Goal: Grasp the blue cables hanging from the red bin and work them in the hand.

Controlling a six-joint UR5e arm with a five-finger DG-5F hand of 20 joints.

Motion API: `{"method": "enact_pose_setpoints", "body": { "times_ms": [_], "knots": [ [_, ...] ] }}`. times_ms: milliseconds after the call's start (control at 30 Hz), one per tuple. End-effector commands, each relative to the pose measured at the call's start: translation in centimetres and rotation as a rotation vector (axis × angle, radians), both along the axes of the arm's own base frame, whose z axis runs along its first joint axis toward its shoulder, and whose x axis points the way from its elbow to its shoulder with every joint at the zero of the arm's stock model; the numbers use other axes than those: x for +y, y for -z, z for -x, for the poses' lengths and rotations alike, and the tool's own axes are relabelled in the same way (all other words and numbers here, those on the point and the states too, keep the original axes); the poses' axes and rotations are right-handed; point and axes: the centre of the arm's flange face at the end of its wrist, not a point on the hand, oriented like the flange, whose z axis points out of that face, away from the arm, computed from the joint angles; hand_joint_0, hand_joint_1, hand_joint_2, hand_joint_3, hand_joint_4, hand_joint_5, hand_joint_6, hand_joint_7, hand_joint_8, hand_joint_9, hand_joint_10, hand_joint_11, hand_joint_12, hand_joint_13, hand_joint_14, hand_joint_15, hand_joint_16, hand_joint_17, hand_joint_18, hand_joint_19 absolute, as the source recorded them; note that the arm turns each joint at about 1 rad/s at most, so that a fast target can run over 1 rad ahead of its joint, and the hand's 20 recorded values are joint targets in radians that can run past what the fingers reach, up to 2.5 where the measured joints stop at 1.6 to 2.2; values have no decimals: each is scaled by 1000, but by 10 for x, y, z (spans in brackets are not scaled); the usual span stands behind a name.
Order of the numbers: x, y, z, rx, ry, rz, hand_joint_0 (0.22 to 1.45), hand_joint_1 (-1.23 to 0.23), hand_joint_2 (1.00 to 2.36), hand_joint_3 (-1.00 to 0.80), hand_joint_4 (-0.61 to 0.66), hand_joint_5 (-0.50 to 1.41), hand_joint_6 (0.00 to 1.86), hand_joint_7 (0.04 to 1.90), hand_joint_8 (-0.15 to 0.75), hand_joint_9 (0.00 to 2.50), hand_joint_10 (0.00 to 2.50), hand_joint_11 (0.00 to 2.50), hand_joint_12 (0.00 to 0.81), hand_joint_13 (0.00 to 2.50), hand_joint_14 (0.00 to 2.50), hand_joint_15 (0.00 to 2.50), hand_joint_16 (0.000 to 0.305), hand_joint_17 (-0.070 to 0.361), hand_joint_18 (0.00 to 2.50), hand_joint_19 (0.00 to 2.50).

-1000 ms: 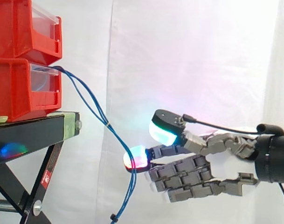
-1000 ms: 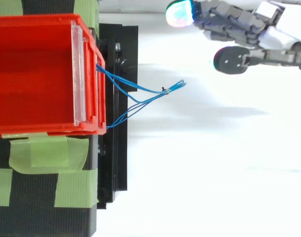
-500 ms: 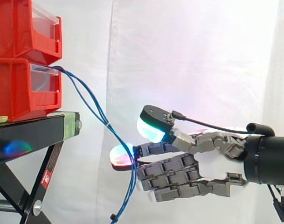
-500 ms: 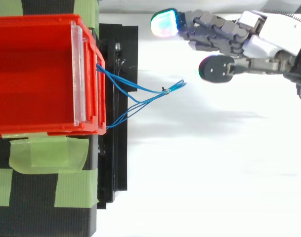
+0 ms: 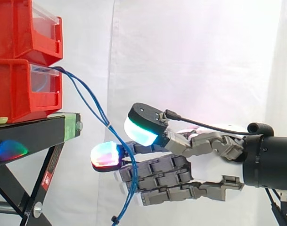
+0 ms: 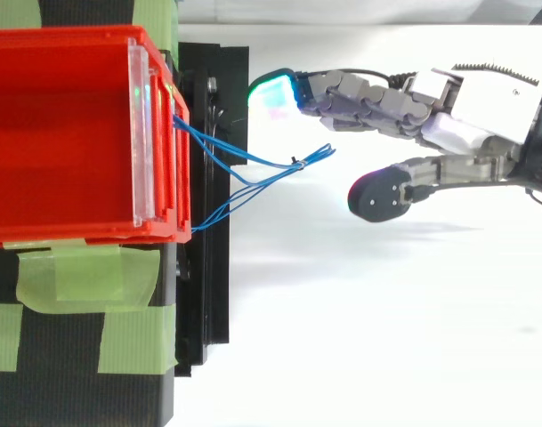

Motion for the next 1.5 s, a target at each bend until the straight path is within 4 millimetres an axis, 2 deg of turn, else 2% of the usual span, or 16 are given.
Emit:
{"method": "enact_pose_setpoints", "body": {
  "times_ms": [0, 100, 233, 367, 600, 867, 900, 1067, 1233, 1367, 1400, 1433, 1467],
  "knots": [
    [5, -2, -3, -8, -9, 42, 742, -562, 1000, -978, 160, -363, 6, 696, 248, 192, 5, 177, 365, 70, 8, 262, 61, 138, 0, 293],
    [6, -2, -3, -7, -11, 52, 746, -559, 1000, -982, 164, -353, 6, 696, 254, 231, 5, 203, 365, 106, 8, 267, 61, 136, 0, 301],
    [9, 16, -11, -20, -22, 43, 749, -550, 1000, -984, 172, -337, 6, 700, 257, 260, 5, 218, 369, 144, 9, 291, 60, 136, 0, 304],
    [13, 9, -21, -56, -29, 27, 752, -566, 1000, -987, 180, -309, 5, 684, 266, 329, 6, 255, 377, 218, 9, 292, 61, 138, 19, 294],
    [15, 7, -24, -37, -40, 32, 754, -564, 1000, -983, 186, -295, 6, 690, 279, 410, 10, 408, 391, 294, 11, 342, 60, 135, 84, 289],
    [21, 8, -23, -20, -51, 35, 763, -566, 1001, -978, 195, -274, 7, 696, 308, 566, 18, 745, 417, 471, 16, 485, 59, 132, 245, 321],
    [21, 8, -22, -16, -55, 34, 765, -565, 1000, -981, 197, -271, 6, 698, 311, 597, 18, 855, 427, 505, 19, 529, 58, 131, 286, 353],
    [22, 12, -18, 22, -77, 31, 770, -556, 1001, -984, 202, -264, 6, 702, 329, 665, 18, 1047, 447, 613, 21, 687, 58, 130, 355, 405],
    [22, 14, -16, 40, -91, 17, 774, -550, 1000, -996, 203, -259, 6, 706, 332, 742, 12, 1388, 465, 774, 24, 952, 57, 128, 487, 524],
    [20, 5, -25, 7, -83, -20, 774, -547, 1000, -995, 201, -261, 6, 708, 330, 771, 6, 1596, 470, 890, 21, 1181, 57, 129, 599, 673],
    [20, 4, -27, 5, -83, -25, 774, -545, 1000, -992, 202, -261, 7, 713, 324, 786, 45, 1697, 461, 930, 19, 1296, 58, 129, 652, 749],
    [20, 2, -29, 12, -87, -37, 774, -545, 1000, -992, 203, -259, 7, 713, 321, 757, 229, 1709, 452, 965, 15, 1406, 58, 132, 705, 819],
    [20, 2, -29, 18, -90, -39, 774, -545, 1000, -992, 203, -257, 6, 716, 324, 749, 286, 1708, 445, 985, 12, 1449, 59, 132, 723, 854]
  ]
}}
